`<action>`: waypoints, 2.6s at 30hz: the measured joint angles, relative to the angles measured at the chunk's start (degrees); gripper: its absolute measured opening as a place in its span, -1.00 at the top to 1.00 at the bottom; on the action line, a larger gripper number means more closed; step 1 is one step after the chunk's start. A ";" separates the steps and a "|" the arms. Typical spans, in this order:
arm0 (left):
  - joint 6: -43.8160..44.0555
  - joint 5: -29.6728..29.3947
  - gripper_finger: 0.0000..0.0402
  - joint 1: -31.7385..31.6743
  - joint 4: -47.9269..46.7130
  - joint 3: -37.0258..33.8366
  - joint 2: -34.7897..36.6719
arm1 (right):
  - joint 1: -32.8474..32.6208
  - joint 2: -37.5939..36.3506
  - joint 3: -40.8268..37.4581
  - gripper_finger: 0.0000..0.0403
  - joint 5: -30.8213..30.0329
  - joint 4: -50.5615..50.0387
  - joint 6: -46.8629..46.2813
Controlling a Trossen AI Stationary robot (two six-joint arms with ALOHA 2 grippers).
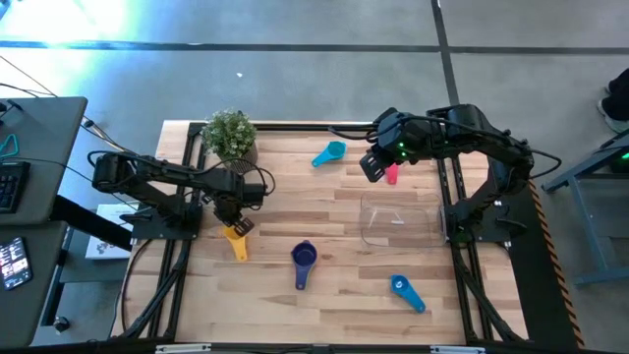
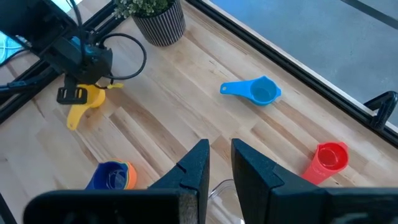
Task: Nest measuring cups in basket
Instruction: Stack the yellow measuring cup on top of the violet measuring cup
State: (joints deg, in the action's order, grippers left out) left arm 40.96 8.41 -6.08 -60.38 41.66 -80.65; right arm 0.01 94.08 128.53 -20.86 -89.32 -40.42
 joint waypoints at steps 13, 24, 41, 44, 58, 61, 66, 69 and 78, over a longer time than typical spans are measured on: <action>-3.46 -4.52 0.99 6.17 0.75 18.25 -0.03 | 0.00 0.00 0.00 0.70 0.02 -0.02 -6.50; -6.20 -4.81 0.99 9.46 9.11 26.85 -0.06 | 0.00 0.00 0.00 0.70 0.02 -0.02 -11.22; -11.93 -1.90 0.99 11.60 23.99 26.85 -7.27 | -0.01 0.02 0.02 0.70 -1.10 -0.25 -13.65; -10.30 -0.04 0.99 11.60 23.26 26.85 -9.34 | -0.01 0.02 0.02 0.70 -1.11 -0.44 -13.64; -9.68 1.91 0.99 11.94 23.59 26.85 -16.59 | 0.00 0.02 0.02 0.70 -1.09 -0.66 -13.58; -9.67 2.02 0.99 12.10 23.51 26.85 -17.39 | -0.01 0.02 0.02 0.70 -1.09 -0.68 -13.58; -9.67 2.01 0.99 12.13 23.45 26.85 -17.32 | -0.02 0.02 0.02 0.70 -1.09 -0.68 -13.58; -9.67 2.32 0.99 12.13 23.57 26.85 -17.32 | -0.01 0.02 0.02 0.70 -1.09 -0.68 -13.56; -10.04 2.90 0.96 12.15 24.37 26.85 -17.32 | -0.02 0.02 0.02 0.70 -1.07 -0.70 -13.56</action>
State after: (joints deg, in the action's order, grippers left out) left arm 30.92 11.31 6.07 -36.01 68.51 -97.97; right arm 0.00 94.11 128.55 -21.93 -90.02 -53.98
